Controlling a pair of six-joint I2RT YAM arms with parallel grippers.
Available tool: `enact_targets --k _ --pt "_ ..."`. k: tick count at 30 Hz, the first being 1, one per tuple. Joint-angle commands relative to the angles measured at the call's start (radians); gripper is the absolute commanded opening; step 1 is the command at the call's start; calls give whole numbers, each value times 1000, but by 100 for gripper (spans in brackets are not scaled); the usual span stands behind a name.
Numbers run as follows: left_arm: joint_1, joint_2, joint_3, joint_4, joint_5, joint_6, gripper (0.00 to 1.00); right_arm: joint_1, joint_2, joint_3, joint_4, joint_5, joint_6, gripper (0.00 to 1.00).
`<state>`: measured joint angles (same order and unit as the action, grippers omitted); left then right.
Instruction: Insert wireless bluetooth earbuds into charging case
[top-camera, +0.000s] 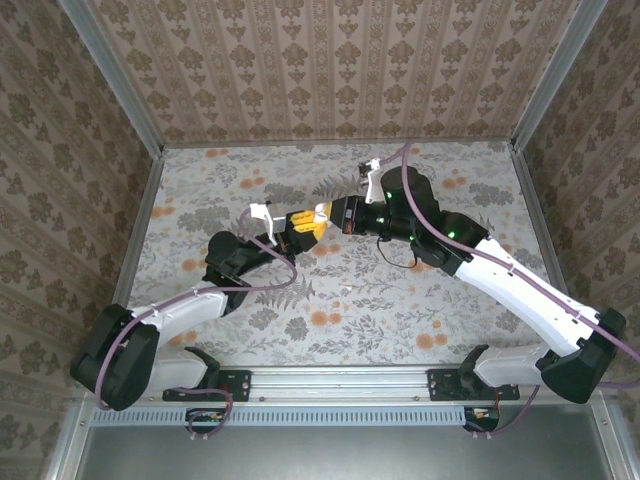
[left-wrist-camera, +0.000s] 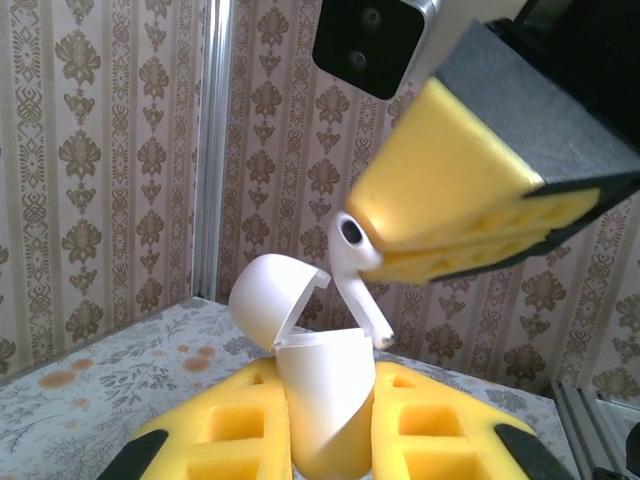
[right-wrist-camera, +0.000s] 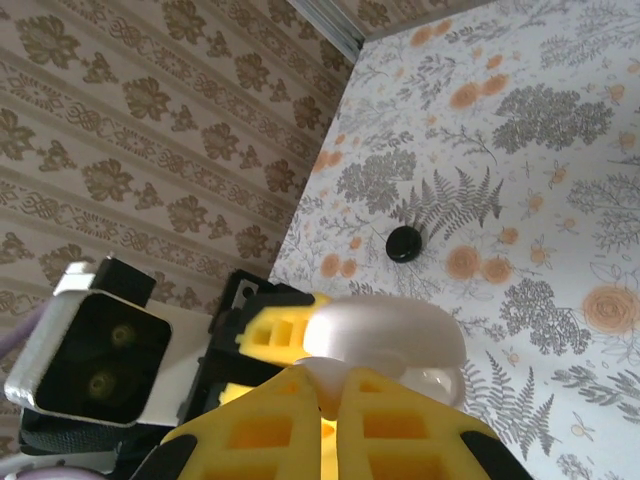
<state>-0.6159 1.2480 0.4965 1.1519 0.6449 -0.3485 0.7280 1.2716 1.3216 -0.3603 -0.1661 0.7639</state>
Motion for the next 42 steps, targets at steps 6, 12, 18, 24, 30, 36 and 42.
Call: enact_targets --k 6,12,18,24,30,36,42 --pt "-22 -24 29 41 37 -21 0 -8 14 29 47 -18 14 8" --pt "-22 -41 23 40 14 -26 0 -8 1 8 27 -7 -8 7" --pt "-22 -53 19 48 -36 -38 0 9 -42 -60 45 36 -40 6" --pt "-22 -48 19 64 -56 -53 0 33 -40 -63 47 55 -94 6" --pt "-22 -48 17 68 -64 -56 0 47 -22 -48 41 38 -158 5" --pt "-22 -48 15 68 -76 -60 0 47 -27 -50 30 29 -167 6" --pt "-22 -29 29 78 -65 -65 0 49 12 -11 -28 -8 -146 15"
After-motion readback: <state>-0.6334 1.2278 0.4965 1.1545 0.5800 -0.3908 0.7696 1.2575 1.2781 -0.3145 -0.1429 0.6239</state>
